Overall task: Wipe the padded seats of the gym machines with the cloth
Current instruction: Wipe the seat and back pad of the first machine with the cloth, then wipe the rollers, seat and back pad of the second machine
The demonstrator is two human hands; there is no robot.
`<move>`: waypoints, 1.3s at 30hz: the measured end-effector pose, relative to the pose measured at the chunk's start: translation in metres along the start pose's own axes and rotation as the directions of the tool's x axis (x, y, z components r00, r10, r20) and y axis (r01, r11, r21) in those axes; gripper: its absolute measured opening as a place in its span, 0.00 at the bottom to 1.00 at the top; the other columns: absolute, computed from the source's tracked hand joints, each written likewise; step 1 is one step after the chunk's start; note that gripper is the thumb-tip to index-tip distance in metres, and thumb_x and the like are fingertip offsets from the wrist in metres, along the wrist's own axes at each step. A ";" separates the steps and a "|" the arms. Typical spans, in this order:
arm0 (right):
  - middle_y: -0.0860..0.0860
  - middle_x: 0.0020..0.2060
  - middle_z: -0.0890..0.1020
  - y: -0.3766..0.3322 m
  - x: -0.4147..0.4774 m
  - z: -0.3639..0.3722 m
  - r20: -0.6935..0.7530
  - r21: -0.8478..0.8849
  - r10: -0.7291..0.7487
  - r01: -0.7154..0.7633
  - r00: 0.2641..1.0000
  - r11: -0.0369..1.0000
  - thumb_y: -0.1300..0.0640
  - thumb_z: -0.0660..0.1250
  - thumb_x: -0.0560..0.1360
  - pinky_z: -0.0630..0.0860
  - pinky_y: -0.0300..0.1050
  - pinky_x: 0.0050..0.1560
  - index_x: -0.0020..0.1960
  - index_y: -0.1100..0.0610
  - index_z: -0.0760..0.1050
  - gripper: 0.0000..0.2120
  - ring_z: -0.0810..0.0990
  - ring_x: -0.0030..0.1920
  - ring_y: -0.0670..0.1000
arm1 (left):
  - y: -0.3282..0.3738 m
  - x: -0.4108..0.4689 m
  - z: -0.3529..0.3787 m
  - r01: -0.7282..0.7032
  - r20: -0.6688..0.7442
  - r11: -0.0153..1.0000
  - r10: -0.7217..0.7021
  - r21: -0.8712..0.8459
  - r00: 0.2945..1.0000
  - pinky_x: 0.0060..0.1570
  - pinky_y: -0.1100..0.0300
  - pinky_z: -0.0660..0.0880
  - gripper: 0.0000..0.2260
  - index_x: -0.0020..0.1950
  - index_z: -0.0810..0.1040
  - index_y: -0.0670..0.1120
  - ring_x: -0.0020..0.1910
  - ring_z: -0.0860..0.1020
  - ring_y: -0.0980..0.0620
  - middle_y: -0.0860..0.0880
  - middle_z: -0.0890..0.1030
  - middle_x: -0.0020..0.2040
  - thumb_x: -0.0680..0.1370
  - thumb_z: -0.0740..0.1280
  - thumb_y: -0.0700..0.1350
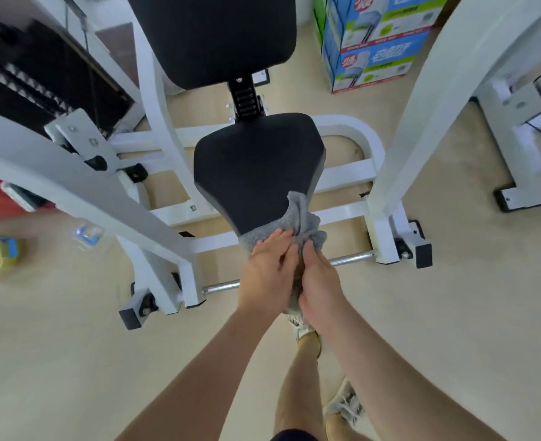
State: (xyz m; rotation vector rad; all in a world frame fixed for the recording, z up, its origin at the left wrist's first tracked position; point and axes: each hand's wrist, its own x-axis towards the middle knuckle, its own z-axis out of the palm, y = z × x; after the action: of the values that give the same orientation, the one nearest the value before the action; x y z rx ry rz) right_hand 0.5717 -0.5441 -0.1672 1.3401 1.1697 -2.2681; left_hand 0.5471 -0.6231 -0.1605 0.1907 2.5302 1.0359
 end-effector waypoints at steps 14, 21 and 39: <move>0.51 0.47 0.84 -0.093 -0.179 -0.105 0.118 -0.279 -0.201 0.226 0.973 0.933 0.51 0.69 0.74 0.77 0.45 0.43 0.49 0.56 0.81 0.08 0.81 0.48 0.51 | 0.145 -0.117 -0.064 0.338 0.227 0.646 -0.251 -0.684 0.941 0.50 0.49 0.78 0.12 0.51 0.83 0.42 0.50 0.81 0.46 0.42 0.83 0.50 0.79 0.65 0.48; 0.52 0.36 0.76 -0.142 -0.275 -0.159 0.116 -0.282 -0.374 0.391 0.920 0.876 0.57 0.68 0.75 0.68 0.45 0.37 0.40 0.55 0.72 0.07 0.73 0.38 0.51 | 0.223 -0.163 -0.087 0.267 0.241 0.681 -0.135 -0.682 0.961 0.40 0.49 0.75 0.07 0.50 0.84 0.41 0.48 0.80 0.44 0.41 0.83 0.49 0.76 0.67 0.39; 0.54 0.40 0.76 -0.281 -0.327 -0.257 -0.106 -0.443 -0.679 0.577 0.726 0.686 0.61 0.73 0.70 0.72 0.48 0.43 0.42 0.52 0.73 0.09 0.74 0.40 0.52 | 0.365 -0.099 -0.050 -0.263 0.286 0.961 0.276 -0.082 0.918 0.33 0.59 0.66 0.17 0.31 0.73 0.45 0.30 0.69 0.53 0.52 0.71 0.28 0.72 0.72 0.54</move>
State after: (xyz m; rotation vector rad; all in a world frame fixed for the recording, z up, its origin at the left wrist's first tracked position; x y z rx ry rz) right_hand 0.7461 -0.2271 0.1801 1.2164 2.3545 -2.0886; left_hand 0.6078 -0.4201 0.1566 0.6499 2.2494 1.0688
